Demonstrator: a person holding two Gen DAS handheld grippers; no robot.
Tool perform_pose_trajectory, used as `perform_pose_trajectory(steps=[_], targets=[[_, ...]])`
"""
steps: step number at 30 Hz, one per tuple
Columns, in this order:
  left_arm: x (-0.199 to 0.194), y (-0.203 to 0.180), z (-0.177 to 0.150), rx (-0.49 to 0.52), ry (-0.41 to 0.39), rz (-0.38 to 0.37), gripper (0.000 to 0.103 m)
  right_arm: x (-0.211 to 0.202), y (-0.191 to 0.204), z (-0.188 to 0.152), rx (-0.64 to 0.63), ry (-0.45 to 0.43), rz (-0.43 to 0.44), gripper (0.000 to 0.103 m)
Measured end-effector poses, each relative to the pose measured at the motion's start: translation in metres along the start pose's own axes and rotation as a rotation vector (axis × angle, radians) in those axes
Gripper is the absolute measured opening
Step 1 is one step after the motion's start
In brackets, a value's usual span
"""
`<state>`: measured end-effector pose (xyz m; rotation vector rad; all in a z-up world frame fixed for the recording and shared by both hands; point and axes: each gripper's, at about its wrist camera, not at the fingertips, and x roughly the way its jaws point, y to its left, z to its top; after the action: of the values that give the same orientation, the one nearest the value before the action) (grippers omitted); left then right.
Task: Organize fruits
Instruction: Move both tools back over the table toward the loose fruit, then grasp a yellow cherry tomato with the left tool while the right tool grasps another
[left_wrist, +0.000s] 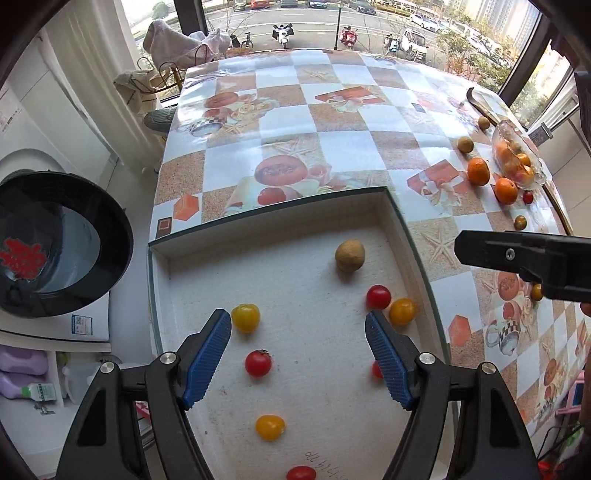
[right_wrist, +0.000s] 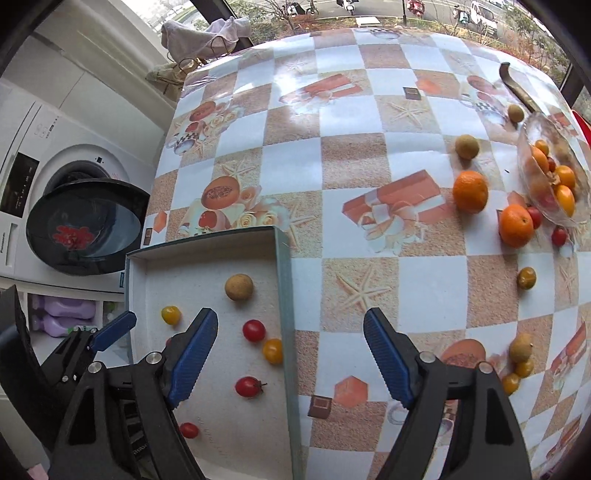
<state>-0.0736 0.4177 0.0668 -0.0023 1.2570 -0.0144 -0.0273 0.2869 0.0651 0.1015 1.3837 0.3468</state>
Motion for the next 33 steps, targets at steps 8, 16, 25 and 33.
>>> perform_pose_trajectory(steps=[8,16,25,33], targets=[[-0.004,-0.066,0.013,0.123,-0.009,-0.051,0.076,-0.019,-0.086,-0.046,0.139,0.000,-0.152,0.084],[0.007,-0.128,0.030,0.220,0.004,-0.089,0.076,-0.010,-0.152,-0.077,0.249,0.011,-0.348,0.084],[0.032,-0.196,0.050,0.305,0.027,-0.139,0.076,-0.006,-0.189,-0.086,0.257,-0.018,-0.373,0.084],[0.057,-0.250,0.071,0.331,0.041,-0.194,0.076,-0.019,-0.209,-0.088,0.242,-0.059,-0.349,0.084]])
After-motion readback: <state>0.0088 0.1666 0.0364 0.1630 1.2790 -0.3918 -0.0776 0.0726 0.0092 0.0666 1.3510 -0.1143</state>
